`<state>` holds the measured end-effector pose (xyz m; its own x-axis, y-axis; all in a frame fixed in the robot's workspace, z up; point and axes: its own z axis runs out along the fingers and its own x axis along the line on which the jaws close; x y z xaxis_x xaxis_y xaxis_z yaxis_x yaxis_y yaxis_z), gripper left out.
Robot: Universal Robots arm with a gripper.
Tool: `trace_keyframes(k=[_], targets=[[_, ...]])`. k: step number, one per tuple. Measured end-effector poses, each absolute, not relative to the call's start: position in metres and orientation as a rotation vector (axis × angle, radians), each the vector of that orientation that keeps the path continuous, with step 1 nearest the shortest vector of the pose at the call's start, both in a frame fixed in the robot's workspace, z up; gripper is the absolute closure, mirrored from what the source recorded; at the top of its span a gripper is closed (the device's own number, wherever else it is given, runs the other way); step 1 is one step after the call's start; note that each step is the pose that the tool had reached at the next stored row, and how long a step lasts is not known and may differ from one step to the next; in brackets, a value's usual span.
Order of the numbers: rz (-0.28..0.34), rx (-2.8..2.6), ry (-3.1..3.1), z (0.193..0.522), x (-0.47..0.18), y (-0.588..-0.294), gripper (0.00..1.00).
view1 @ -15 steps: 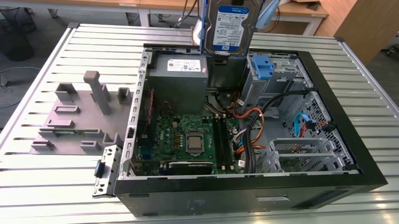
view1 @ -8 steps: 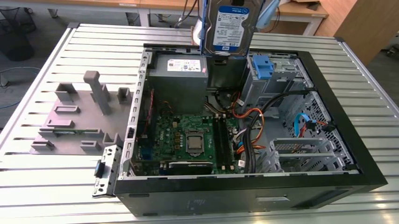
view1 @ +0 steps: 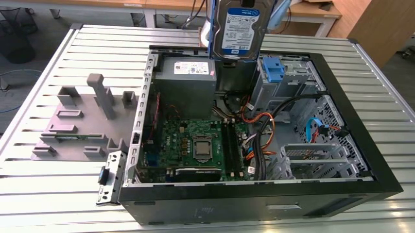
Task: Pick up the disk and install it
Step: 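Pick up the disk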
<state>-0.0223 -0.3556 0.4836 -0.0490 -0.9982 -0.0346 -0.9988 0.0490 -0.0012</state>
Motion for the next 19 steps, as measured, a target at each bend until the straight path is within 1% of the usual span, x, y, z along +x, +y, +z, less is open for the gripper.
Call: trace_keyframes(k=[19], targets=[[0.036,-2.148,2.256,0.484,-0.022,-0.37,0.65]])
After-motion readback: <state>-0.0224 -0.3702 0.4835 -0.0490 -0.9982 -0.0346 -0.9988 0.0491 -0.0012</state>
